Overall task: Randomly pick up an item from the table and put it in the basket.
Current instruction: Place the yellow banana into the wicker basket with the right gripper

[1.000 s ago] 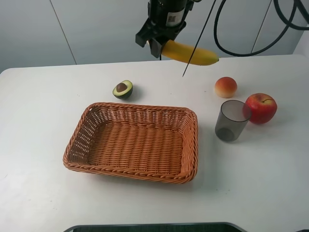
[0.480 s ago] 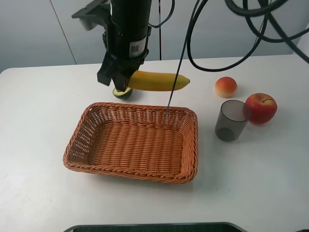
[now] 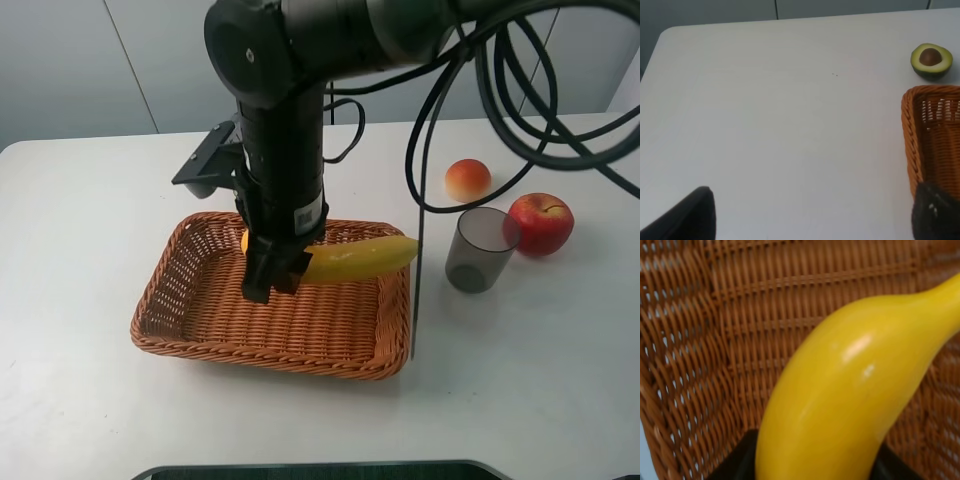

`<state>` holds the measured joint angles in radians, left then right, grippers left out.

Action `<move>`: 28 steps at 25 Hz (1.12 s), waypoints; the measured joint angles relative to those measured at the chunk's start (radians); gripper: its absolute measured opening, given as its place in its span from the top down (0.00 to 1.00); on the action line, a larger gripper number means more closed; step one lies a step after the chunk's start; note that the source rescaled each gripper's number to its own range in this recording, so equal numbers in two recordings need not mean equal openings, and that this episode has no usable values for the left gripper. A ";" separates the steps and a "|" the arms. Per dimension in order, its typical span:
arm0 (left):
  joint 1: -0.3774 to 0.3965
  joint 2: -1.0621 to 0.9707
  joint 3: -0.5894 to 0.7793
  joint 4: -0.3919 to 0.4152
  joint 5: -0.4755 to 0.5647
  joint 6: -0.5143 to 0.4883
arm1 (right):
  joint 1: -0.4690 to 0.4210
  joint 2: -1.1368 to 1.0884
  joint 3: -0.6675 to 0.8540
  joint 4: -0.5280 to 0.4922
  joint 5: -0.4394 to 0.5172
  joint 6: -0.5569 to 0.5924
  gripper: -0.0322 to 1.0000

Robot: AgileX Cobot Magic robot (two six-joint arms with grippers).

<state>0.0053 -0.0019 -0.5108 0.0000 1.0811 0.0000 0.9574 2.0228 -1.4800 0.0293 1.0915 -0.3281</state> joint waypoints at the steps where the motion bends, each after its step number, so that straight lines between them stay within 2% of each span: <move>1: 0.000 0.000 0.000 0.000 0.000 0.000 | 0.006 0.000 0.017 0.000 -0.033 0.000 0.93; 8: 0.000 0.000 0.000 0.000 0.000 0.000 | 0.028 0.000 0.089 -0.019 -0.221 -0.004 0.93; 15: 0.000 0.000 0.000 0.000 0.000 0.000 | 0.032 0.000 0.091 -0.044 -0.246 -0.005 0.93; 16: 0.000 0.000 0.000 0.000 0.000 0.000 | 0.032 0.000 0.091 -0.044 -0.246 -0.005 0.90; 17: 0.000 0.000 0.000 0.000 0.000 0.000 | 0.034 0.000 0.091 -0.041 -0.246 -0.005 0.80; 19: 0.000 0.000 0.000 0.000 0.000 0.000 | 0.036 0.000 0.091 -0.041 -0.247 -0.005 0.48; 21: 0.000 0.000 0.000 0.000 0.000 0.000 | 0.038 0.000 0.091 -0.041 -0.247 -0.005 0.20; 22: 0.000 0.000 0.000 0.000 0.000 0.000 | 0.038 0.000 0.091 -0.041 -0.247 -0.005 0.09; 24: 0.000 0.000 0.000 0.000 0.000 0.000 | 0.038 0.000 0.091 -0.041 -0.248 -0.005 0.02; 28: 0.000 0.000 0.000 0.000 0.000 0.000 | 0.038 -0.016 0.091 -0.041 -0.250 -0.005 0.00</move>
<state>0.0053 -0.0019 -0.5108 0.0000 1.0811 0.0000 0.9956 2.0069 -1.3893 -0.0118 0.8417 -0.3334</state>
